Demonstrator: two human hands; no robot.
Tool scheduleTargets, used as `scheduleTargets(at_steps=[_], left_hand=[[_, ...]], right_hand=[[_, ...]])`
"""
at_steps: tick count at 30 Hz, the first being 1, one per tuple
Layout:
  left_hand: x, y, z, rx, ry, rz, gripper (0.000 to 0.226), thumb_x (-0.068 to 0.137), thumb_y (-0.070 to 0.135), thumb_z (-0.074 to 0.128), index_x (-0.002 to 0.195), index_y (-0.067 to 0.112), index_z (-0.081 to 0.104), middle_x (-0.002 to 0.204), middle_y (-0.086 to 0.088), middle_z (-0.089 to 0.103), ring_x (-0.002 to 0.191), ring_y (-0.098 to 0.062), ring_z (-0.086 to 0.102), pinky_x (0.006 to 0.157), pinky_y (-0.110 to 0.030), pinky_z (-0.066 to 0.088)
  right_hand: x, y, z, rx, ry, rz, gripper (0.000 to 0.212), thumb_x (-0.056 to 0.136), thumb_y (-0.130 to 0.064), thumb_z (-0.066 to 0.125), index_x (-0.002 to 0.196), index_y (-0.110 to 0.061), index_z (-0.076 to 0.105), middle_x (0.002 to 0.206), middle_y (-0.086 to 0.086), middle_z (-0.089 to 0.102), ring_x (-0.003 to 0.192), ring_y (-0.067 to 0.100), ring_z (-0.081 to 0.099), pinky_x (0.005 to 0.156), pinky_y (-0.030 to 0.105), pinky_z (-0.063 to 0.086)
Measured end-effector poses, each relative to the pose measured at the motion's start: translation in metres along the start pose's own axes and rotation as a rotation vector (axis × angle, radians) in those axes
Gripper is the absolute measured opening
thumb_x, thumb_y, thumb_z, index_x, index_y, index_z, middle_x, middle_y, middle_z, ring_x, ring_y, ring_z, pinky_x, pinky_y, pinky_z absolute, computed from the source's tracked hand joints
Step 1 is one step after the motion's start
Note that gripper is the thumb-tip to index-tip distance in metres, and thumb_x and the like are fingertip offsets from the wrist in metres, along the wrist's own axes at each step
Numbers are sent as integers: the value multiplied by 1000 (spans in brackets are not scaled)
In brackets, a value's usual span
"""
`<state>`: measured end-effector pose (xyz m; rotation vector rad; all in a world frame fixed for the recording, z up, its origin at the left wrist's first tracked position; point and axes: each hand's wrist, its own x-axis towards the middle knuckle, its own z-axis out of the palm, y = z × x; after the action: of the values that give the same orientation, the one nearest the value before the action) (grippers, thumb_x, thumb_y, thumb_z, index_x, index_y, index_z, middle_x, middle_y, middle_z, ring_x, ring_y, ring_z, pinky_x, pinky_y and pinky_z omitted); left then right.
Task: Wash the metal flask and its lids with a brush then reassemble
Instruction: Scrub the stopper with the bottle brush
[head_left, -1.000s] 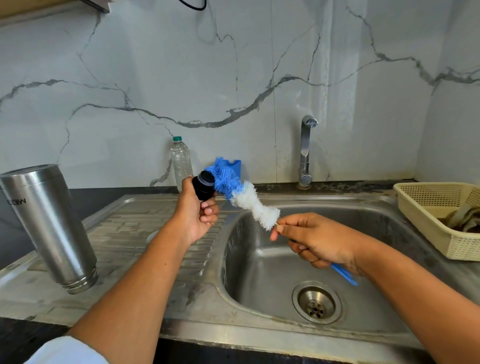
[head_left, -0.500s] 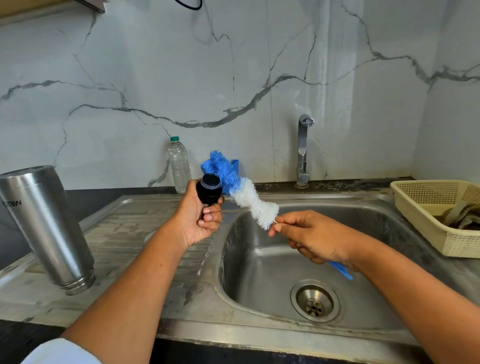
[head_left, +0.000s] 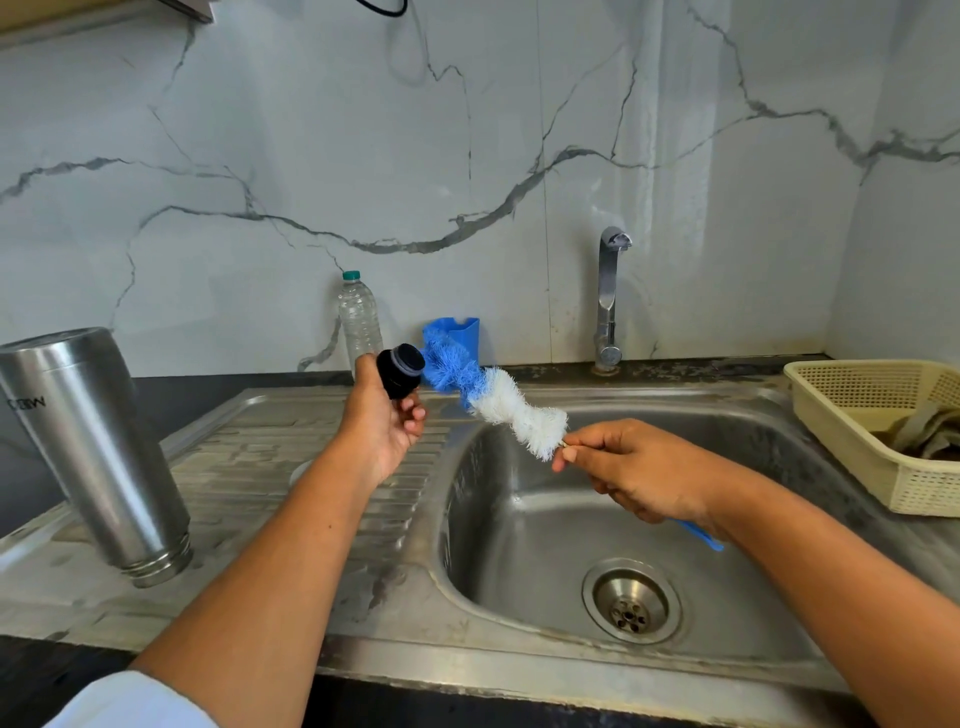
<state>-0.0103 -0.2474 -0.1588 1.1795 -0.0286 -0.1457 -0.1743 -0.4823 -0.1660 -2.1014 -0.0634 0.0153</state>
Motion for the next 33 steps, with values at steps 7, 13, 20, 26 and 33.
scheduleTargets(at_steps=[7, 13, 20, 26, 33], left_hand=[[5, -1, -1, -123, 43, 66, 41, 106, 42, 52, 121, 5, 59, 101, -17, 67, 84, -19, 66, 68, -26, 57], [9, 0, -2, -194, 11, 120, 39, 102, 24, 65, 132, 1, 58, 124, -20, 69, 107, -25, 72, 79, -28, 62], [8, -2, -5, -89, -92, 215, 26, 98, 16, 69, 120, 6, 61, 123, -16, 72, 109, -24, 74, 90, -29, 61], [7, -3, -8, 21, -111, 263, 31, 95, 6, 70, 122, 13, 57, 127, -16, 68, 113, -24, 72, 99, -33, 57], [10, -7, -11, 386, -51, 445, 41, 90, 5, 78, 111, 31, 54, 121, -2, 66, 114, -22, 67, 104, -46, 54]], right_hand=[[7, 6, 5, 25, 149, 44, 33, 107, -29, 43, 96, -27, 74, 59, -2, 44, 38, 4, 34, 48, 27, 18], [5, 6, 2, -122, 199, -44, 29, 107, -31, 46, 107, -40, 73, 49, -20, 52, 44, -5, 46, 52, 16, 31], [9, 12, 1, -238, 167, -101, 27, 107, -33, 47, 110, -42, 73, 63, -8, 47, 54, 2, 41, 58, 18, 36], [10, 16, 0, -268, 149, -82, 27, 107, -33, 47, 109, -41, 73, 74, 1, 58, 67, 6, 49, 70, 26, 43], [11, 17, 0, -264, 168, -80, 27, 108, -32, 47, 106, -40, 73, 61, -13, 49, 56, 0, 45, 60, 17, 38]])
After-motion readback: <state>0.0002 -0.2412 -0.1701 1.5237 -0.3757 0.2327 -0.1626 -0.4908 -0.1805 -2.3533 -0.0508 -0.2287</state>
